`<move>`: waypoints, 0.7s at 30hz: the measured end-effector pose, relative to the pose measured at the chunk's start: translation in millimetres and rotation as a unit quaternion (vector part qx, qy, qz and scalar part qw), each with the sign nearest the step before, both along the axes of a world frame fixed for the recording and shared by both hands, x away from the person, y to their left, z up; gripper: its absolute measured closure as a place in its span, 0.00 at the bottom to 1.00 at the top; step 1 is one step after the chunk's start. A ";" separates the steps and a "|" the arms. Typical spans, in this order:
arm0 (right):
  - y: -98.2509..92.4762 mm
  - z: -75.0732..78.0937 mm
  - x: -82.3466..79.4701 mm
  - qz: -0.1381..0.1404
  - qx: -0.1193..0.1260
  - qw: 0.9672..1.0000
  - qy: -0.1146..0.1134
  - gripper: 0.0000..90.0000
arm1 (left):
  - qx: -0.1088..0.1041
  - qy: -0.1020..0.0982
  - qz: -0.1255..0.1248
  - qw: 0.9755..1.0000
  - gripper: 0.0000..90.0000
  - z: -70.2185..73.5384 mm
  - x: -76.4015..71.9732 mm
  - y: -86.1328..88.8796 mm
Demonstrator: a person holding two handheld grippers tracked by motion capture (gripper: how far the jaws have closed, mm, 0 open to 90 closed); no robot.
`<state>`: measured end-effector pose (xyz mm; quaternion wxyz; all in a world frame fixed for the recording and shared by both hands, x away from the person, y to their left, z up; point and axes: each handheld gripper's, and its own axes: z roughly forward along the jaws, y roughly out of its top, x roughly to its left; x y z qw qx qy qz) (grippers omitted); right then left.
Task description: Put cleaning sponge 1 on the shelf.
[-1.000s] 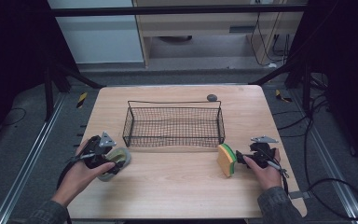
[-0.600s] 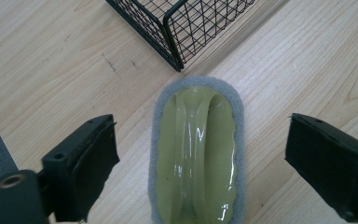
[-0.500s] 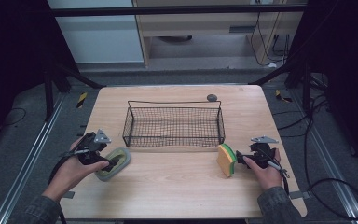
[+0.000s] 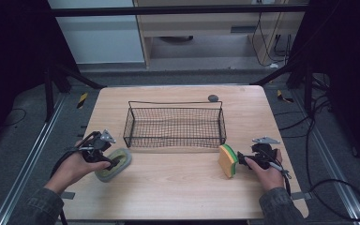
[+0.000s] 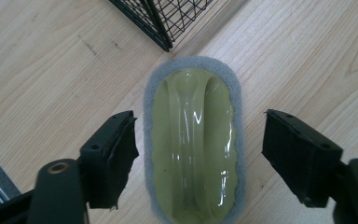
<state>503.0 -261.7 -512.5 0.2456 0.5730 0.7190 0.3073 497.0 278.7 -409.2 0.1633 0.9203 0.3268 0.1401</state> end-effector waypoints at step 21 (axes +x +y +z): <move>-0.3 0.0 -0.1 0.002 0.000 1.000 0.000 0.01 | 0.023 0.057 0.038 0.997 0.59 -22.9 27.8 -7.1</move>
